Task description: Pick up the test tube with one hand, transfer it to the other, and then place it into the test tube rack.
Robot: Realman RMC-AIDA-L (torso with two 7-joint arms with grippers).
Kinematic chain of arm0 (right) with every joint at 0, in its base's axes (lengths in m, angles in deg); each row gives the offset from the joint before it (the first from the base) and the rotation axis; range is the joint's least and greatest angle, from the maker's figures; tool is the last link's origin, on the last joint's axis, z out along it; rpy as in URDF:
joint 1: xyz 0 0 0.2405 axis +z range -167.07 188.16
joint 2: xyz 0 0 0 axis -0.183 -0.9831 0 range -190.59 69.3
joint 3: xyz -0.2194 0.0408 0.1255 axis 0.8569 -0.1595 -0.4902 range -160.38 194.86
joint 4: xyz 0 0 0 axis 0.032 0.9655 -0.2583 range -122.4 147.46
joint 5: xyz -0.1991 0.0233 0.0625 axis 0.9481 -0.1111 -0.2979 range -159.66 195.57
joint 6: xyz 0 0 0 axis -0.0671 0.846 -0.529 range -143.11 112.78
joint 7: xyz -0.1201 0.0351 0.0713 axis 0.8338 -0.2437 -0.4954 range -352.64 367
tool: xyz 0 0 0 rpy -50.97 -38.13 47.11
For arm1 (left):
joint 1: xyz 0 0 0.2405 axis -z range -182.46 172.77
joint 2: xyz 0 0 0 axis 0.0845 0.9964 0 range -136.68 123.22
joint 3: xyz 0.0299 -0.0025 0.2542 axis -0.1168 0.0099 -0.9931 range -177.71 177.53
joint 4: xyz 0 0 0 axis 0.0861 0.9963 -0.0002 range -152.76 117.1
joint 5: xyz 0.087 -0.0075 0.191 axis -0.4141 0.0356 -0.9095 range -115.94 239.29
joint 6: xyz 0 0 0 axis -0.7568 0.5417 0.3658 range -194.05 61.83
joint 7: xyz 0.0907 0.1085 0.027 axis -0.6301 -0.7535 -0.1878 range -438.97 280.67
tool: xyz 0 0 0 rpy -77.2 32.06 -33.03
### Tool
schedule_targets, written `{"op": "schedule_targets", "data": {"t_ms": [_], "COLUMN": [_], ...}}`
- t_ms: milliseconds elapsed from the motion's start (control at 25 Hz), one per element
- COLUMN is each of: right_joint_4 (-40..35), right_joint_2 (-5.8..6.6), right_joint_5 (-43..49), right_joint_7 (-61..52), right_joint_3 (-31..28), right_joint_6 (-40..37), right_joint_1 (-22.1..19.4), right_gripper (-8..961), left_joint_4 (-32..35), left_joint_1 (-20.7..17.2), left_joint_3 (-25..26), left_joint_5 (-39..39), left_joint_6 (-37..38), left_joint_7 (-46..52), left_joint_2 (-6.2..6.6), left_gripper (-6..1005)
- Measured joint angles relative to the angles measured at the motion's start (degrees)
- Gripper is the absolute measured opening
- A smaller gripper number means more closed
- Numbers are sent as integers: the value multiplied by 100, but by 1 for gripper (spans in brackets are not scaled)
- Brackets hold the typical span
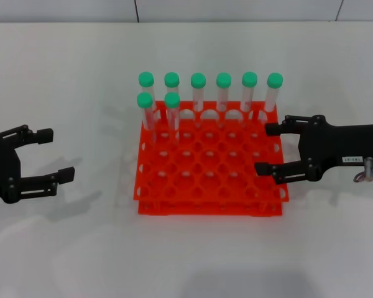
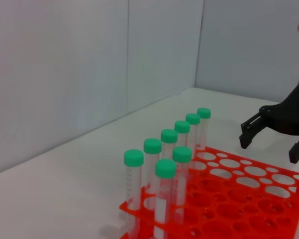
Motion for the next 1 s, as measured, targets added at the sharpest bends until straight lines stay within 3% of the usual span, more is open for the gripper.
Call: {"op": "schedule_targets", "data": {"t_ms": [1000], "right_joint_4": [107], "right_joint_2": [51], "right_joint_5": [208], "right_joint_7": [81], "right_joint_3": [-32], "right_joint_6": [-31], "right_joint_1": [-25], "right_gripper": [869], "left_joint_4": [-5], "left_joint_1": [325], "left_joint_3": [-45], "left_joint_5": [-577], "left_joint_6": [225], "left_joint_7": [83], "left_joint_2": [-15], "left_gripper": [872]}}
